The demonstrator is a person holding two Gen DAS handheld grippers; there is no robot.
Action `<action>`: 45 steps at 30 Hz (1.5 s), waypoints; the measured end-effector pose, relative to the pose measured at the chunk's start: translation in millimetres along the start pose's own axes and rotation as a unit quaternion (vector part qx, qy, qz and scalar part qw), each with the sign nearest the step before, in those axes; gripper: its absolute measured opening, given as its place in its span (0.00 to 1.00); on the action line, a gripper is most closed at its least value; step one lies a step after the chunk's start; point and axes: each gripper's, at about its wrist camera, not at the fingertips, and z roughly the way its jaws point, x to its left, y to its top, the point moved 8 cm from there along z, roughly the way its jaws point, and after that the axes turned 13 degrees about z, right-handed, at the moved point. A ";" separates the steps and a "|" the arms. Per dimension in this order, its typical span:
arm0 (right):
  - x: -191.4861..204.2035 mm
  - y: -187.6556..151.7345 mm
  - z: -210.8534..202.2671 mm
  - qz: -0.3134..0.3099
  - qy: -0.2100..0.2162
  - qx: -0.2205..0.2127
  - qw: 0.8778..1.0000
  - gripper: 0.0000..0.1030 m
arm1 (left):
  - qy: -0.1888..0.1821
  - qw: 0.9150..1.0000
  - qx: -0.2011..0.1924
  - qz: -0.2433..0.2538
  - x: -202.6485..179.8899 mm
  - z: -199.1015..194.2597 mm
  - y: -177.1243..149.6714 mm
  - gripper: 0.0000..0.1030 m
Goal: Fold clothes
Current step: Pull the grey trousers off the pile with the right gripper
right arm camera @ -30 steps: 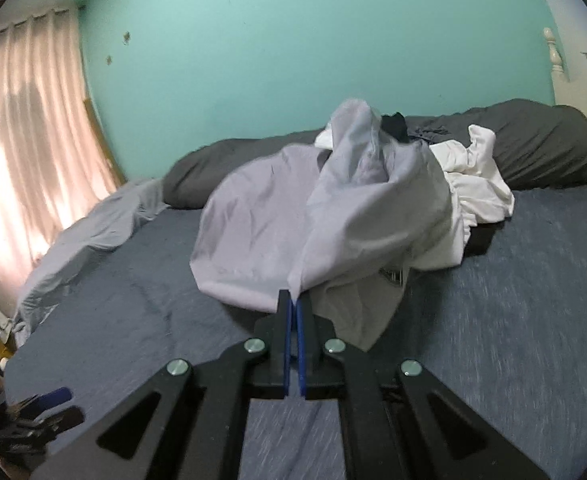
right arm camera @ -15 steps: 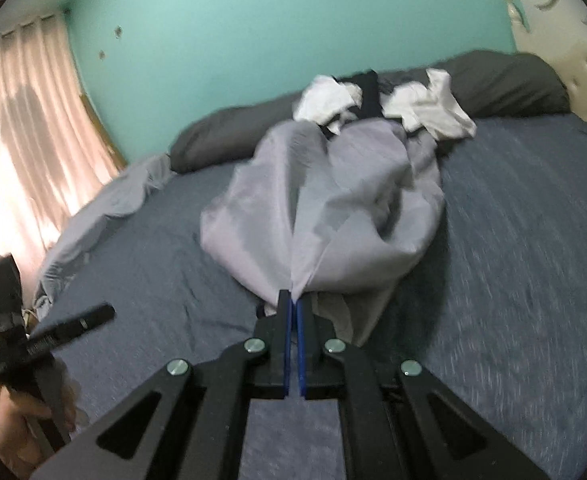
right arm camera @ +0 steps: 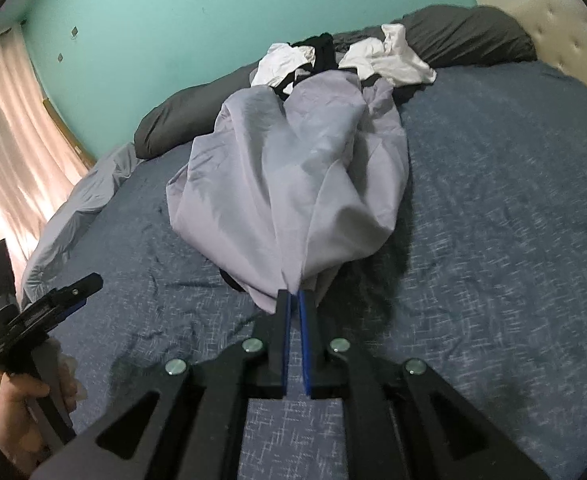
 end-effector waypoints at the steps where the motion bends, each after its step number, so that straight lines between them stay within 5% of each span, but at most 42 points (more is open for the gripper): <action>1: 0.7 1.2 -4.6 -0.005 -0.005 -0.006 1.000 0.06 | 0.003 1.000 -0.001 0.005 0.2 -0.2 0.4 1.00; 5: 14.2 11.0 -28.4 -0.009 0.003 -0.039 0.999 0.13 | 0.012 1.000 -0.004 0.019 0.7 -2.2 0.9 1.00; 7: 24.3 10.9 -32.7 -0.016 0.017 -0.036 0.999 0.30 | 0.012 1.000 -0.004 0.017 2.6 -3.7 0.3 1.00; 16: 52.2 -23.9 17.5 -0.059 0.013 0.065 0.996 0.36 | 0.007 1.000 -0.012 0.013 8.2 -9.2 0.9 1.00; 19: 46.8 -22.9 38.5 -0.051 -0.011 0.069 0.996 0.46 | 0.010 1.000 -0.013 0.017 10.4 -10.3 0.4 1.00; 27: 39.5 -12.9 81.0 -0.062 -0.038 0.074 0.995 0.47 | 0.011 1.000 -0.006 0.013 19.7 -7.4 -3.3 1.00; 33: 33.1 -12.1 99.7 -0.089 -0.068 0.085 0.990 0.06 | 0.011 1.000 0.000 0.009 22.1 -2.9 -5.3 1.00; 36: 31.1 -11.9 100.6 -0.103 -0.073 0.086 0.988 0.01 | 0.008 1.000 0.002 0.009 21.2 -1.4 -6.4 1.00; 42: 46.0 -16.5 82.9 -0.098 -0.009 0.093 0.991 0.01 | 0.008 1.000 0.002 0.008 21.5 -1.3 -6.4 1.00; 44: 48.9 -21.2 83.7 -0.078 0.004 0.105 0.991 0.11 | 0.008 1.000 0.001 0.007 21.9 -2.2 -6.5 1.00; 45: 49.5 -24.2 85.9 -0.079 -0.002 0.107 0.991 0.30 | 0.009 1.000 0.001 0.007 22.4 -2.7 -6.7 1.00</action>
